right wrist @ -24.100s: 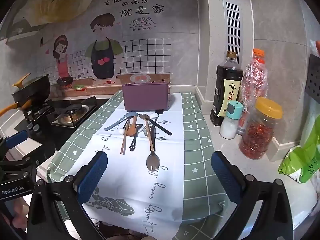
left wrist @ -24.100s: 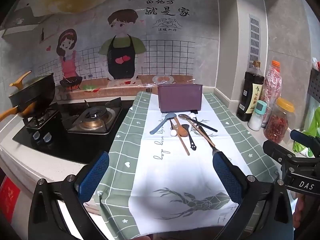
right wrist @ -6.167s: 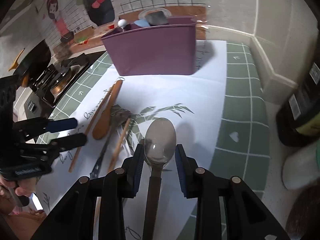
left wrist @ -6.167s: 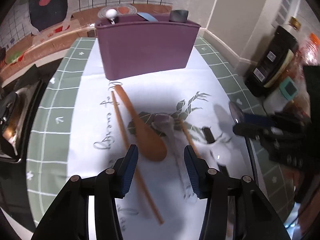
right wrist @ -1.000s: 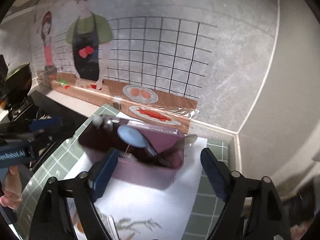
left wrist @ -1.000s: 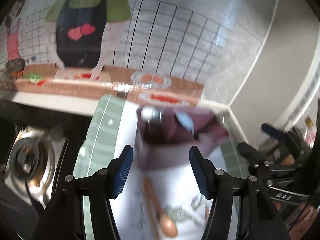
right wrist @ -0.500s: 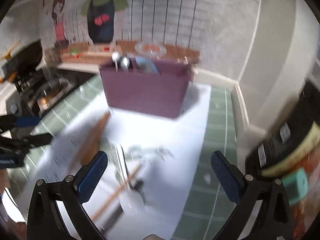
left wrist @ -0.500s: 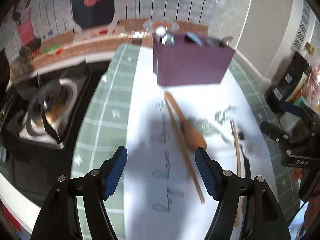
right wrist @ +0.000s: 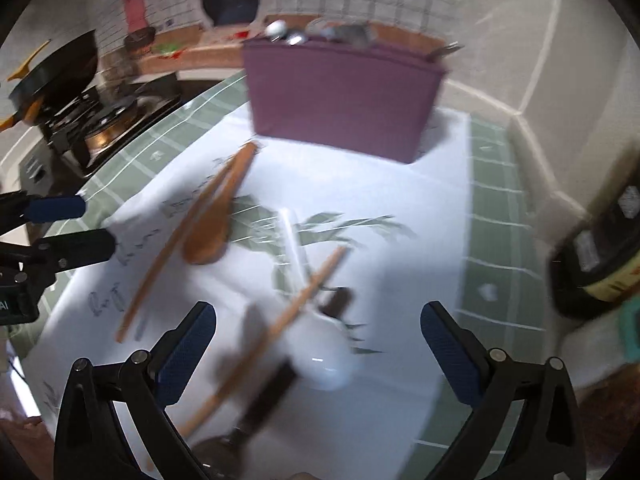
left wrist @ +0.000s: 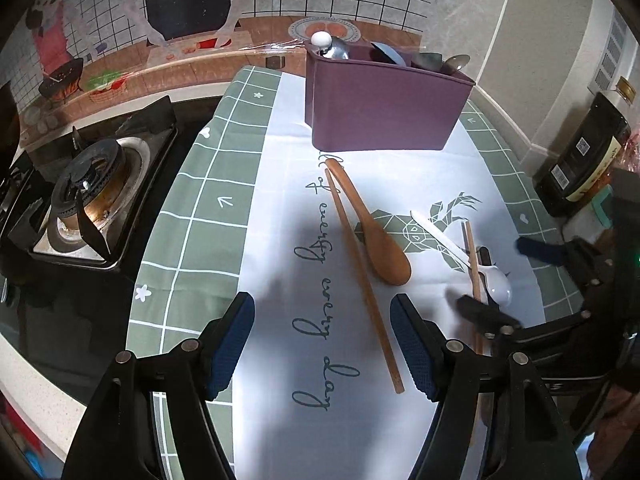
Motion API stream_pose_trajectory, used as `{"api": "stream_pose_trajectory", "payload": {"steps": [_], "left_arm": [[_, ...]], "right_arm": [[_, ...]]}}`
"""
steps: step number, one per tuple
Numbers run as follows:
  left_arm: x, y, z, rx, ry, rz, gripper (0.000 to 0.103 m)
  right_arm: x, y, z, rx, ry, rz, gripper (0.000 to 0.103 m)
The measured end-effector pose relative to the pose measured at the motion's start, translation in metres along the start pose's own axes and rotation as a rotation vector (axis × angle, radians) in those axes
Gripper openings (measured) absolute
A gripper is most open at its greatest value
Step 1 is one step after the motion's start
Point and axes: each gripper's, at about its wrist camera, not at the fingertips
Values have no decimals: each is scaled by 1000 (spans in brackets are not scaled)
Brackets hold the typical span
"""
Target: Organize utensils
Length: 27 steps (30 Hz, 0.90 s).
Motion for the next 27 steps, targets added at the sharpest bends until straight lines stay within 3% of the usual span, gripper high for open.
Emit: {"api": "stream_pose_trajectory", "payload": {"steps": [3,5,19,27], "left_arm": [[-1,-2,-1,-9,4,2,71],[-2,-4,-3,-14,4,3,71],[22,-53,-29,-66,5,41,71],[38,-85,-40,-106,-60,-1,71]], "right_arm": [[-6,-11,0,-39,8,3,82],[-6,-15,1,-57,-2,-8,79],[7,-9,13,-43,-53,53,80],[10,-10,17,-54,-97,42,84]]}}
Point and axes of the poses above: each gripper's, at about its wrist camera, not at the fingertips, and y roughly against the way its jaws point, x to its right, z to its underside, and after that the axes turned 6 degrees about z, right-handed
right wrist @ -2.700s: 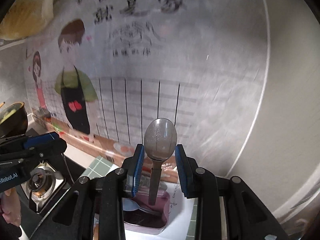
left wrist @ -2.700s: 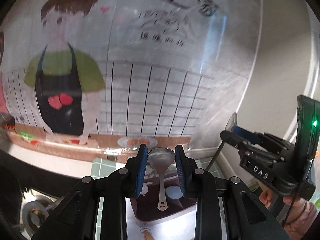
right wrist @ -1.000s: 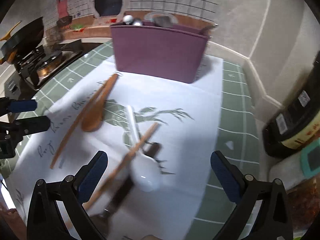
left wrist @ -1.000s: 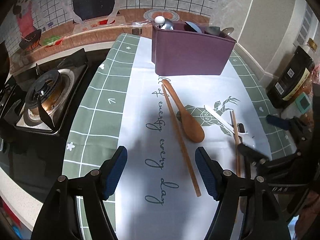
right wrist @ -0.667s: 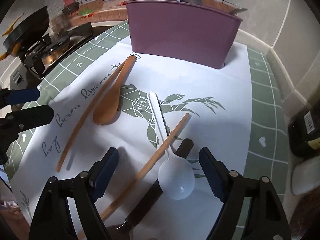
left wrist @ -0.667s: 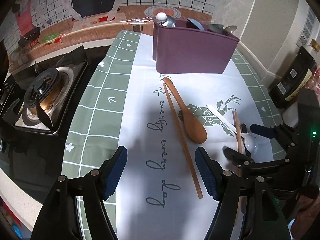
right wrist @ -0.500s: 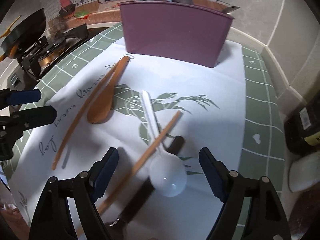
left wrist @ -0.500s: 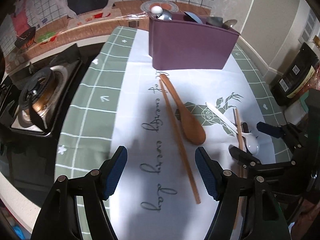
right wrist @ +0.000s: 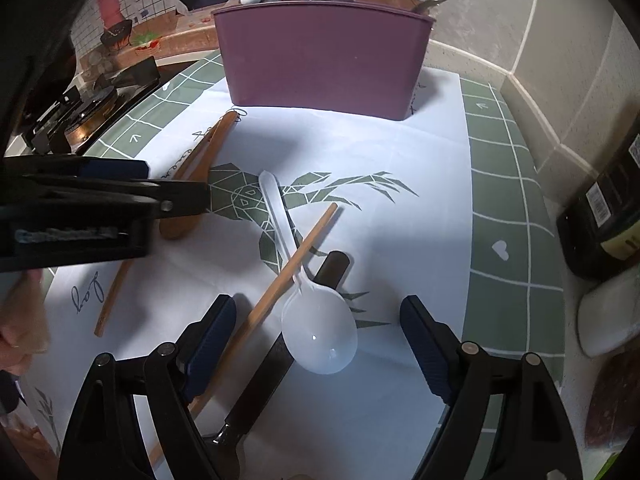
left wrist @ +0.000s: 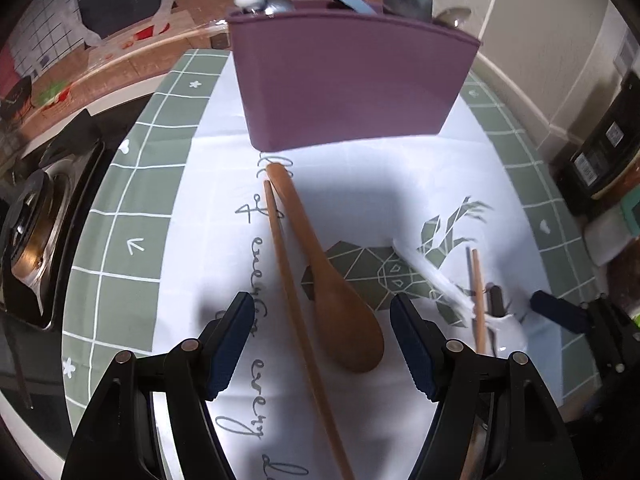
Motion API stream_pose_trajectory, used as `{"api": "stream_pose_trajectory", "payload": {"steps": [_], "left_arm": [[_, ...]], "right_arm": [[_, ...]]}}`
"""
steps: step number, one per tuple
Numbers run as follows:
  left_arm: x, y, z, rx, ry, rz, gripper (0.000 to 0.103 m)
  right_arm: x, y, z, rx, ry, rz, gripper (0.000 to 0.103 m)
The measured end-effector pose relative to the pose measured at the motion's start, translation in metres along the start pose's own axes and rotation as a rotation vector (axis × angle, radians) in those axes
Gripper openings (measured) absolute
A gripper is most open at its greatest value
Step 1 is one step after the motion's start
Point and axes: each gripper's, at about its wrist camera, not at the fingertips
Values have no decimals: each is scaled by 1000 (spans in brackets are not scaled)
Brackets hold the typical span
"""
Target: Organize utensils
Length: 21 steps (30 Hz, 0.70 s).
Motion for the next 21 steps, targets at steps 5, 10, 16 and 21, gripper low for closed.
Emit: {"api": "stream_pose_trajectory", "payload": {"steps": [5,10,16,21], "left_arm": [[-2,0,10,21,-34,-32,55],[-11,10,18,14,-21,-15,26],[-16,29,34,15,-22,-2,26],[-20,41,43,16,-7,12,26]], "right_arm": [[0,0,3,3,-12,9,88],[-1,-1,3,-2,-16,5,90],[0,0,3,-13,4,-19,93],[11,2,3,-4,-8,-1,79]]}}
Point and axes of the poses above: each gripper's, at about its wrist camera, not at the fingertips, and y roughly against the way its jaws point, x to its right, z to its underside, and after that the axes turned 6 degrees about z, right-handed
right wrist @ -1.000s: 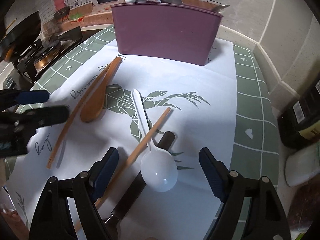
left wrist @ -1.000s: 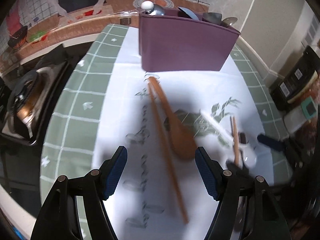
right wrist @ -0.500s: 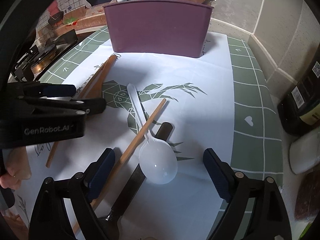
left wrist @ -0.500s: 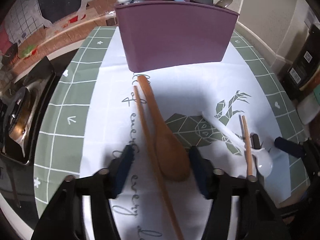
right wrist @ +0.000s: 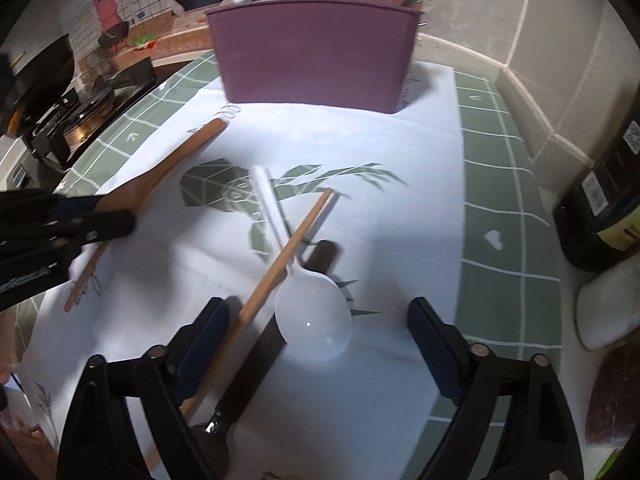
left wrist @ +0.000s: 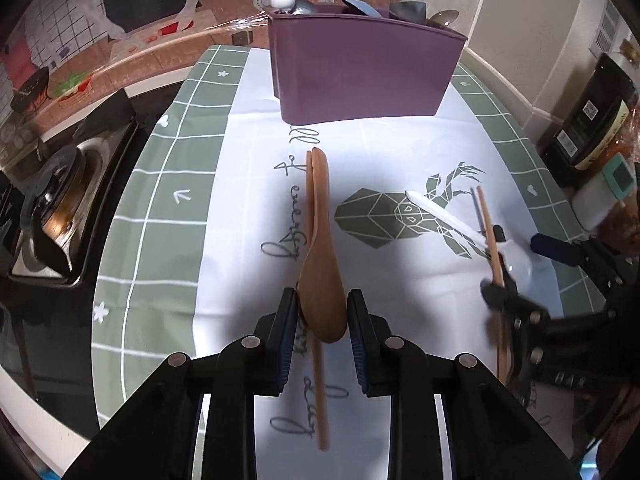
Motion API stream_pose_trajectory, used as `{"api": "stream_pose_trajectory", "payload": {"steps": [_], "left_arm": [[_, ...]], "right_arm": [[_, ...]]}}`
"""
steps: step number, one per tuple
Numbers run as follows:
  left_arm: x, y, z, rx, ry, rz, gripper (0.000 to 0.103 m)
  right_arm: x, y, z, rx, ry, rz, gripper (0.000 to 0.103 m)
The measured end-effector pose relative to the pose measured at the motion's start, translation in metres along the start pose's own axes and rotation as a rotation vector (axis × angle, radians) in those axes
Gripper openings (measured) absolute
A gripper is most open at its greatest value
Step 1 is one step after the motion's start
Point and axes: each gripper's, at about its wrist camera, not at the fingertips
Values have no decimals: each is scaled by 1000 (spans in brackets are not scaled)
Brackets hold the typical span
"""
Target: Organize utensils
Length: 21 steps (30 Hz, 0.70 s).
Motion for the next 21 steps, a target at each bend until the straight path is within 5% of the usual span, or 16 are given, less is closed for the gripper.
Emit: {"api": "stream_pose_trajectory", "payload": {"steps": [4,7,16,21], "left_arm": [[-1,5,4,-5,19,16,26],[-1,7,5,-10,24,30,26],[8,26,17,-8,11,167,26],[4,36,13,36,24,148,27]], "right_arm": [[6,4,-3,-1,15,-6,58],[9,7,-4,5,39,16,32],[39,18,-9,-15,-108,-166,33],[41,25,-14,-3,-154,-198,33]]}}
Point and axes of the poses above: each gripper's, at about its wrist camera, not at the fingertips, and y roughly against the way its jaws point, x to its right, z to its underside, and after that the axes turned 6 degrees about z, right-handed
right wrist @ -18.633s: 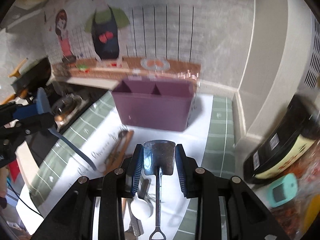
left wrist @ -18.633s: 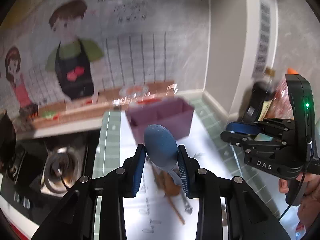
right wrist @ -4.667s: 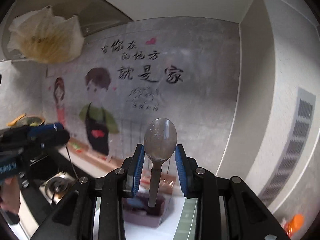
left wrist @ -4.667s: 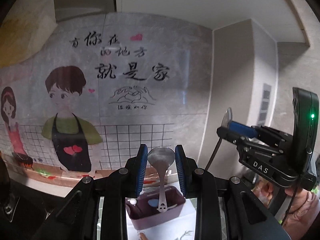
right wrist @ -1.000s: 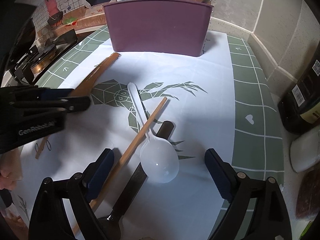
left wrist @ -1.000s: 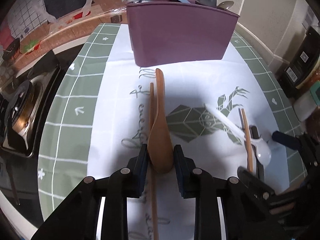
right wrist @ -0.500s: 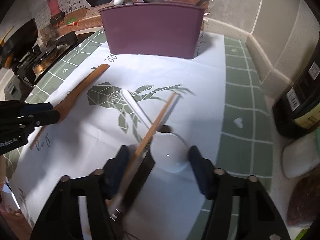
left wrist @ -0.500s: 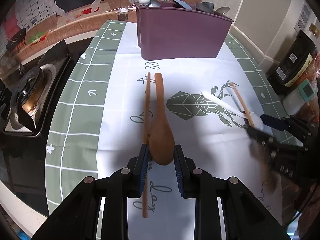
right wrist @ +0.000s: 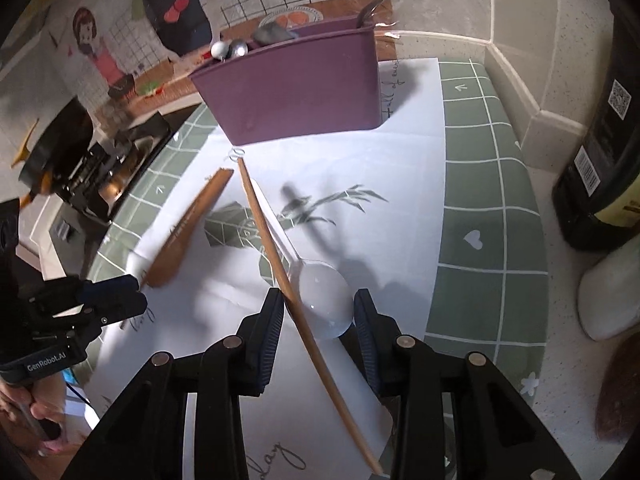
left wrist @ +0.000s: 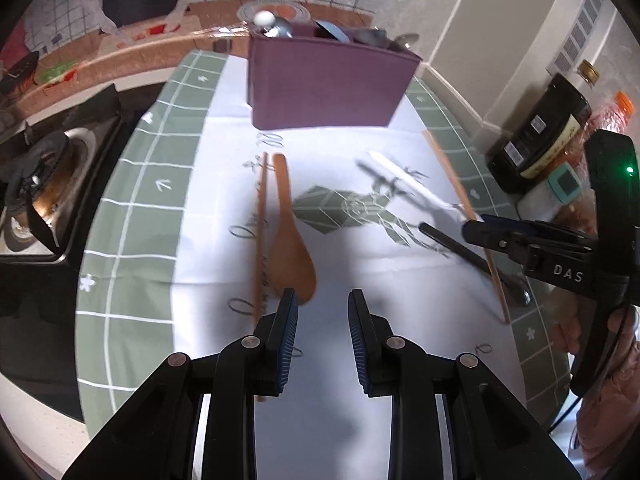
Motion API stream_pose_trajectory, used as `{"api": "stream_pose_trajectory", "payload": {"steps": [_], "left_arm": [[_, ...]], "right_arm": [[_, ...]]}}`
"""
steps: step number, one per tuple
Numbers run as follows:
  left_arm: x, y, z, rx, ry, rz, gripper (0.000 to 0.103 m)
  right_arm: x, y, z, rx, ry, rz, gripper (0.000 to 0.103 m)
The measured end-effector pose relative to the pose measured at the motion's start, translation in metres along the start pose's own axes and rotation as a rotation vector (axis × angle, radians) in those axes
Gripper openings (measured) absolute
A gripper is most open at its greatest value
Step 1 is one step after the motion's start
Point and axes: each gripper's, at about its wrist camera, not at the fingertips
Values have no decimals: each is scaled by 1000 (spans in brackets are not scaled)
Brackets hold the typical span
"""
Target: Organize utensils
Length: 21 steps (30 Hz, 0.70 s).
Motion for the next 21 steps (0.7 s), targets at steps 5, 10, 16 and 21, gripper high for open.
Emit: {"api": "stream_pose_trajectory", "payload": {"steps": [5,10,16,21], "left_arm": [[-12,-1,-1,0,39,-46,33],[-11,-10,-1,-8,31,-59,40],[-5,-13,-1,-18,15,-49,42],[-11,-11,1,-18,32,-54,42]], "right_arm": [[-12,2,-2,22,68,81,33],[-15,-9,3,-32,66,62,34],[-24,-8,12,-57,121,18,43],[-25,0,10,-5,160,49,44]]}}
Point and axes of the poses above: each gripper's, at about its wrist camera, not at the fingertips, and y roughly against the way its jaws point, x to its right, z to its underside, and after that the axes turned 6 degrees about z, right-handed
